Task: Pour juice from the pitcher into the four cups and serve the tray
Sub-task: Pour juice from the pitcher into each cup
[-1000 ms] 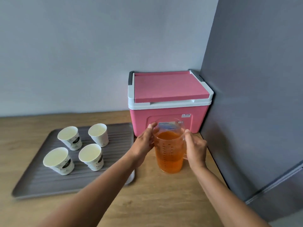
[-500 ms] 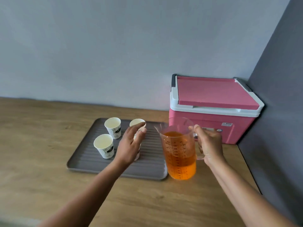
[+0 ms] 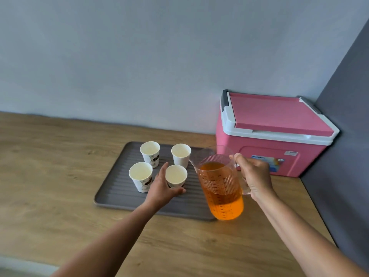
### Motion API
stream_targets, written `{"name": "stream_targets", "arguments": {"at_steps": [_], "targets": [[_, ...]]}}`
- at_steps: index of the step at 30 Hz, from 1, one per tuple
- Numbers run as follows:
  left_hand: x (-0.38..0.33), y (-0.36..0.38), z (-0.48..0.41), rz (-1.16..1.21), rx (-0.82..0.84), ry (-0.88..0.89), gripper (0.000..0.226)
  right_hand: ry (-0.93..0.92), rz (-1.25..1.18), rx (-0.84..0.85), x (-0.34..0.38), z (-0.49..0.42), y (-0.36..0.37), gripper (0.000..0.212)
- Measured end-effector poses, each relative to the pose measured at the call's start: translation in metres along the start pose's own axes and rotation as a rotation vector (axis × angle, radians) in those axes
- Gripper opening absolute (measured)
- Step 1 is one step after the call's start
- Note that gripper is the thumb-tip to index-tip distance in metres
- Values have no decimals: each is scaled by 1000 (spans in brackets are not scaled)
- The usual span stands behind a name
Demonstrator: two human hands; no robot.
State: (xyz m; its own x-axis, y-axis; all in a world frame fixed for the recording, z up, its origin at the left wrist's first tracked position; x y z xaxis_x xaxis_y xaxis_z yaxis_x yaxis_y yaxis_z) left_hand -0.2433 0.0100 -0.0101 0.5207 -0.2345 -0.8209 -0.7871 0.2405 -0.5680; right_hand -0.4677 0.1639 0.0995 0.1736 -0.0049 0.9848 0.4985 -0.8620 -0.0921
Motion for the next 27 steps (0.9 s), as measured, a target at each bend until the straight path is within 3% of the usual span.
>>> {"name": "stream_targets", "arguments": {"at_steps": [7,14,27], "targets": [[-7,-4,-8,143,-34,41,81,-68,63,-4,9,-3,4,41],[-30,-17,-10,193,9,176,85,-122,189,36,23,-7,6,41],[-27,-25,1,227,9,185,79,-220,391,112,31,-7,17,27]]}}
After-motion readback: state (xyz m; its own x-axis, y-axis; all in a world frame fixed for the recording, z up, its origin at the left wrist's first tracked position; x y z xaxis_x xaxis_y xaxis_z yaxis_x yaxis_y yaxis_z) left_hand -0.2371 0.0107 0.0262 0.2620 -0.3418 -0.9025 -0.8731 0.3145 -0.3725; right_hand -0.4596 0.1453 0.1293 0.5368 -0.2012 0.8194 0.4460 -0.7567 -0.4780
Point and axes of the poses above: each hand's wrist, its own z-axis away from the middle knuckle, its own y-axis out of the palm, x = y × z, the point moved 4 cm from there along -z, towards the middle knuckle, and after that the axes turned 10 degrees about -x, right-handed, at the moved point
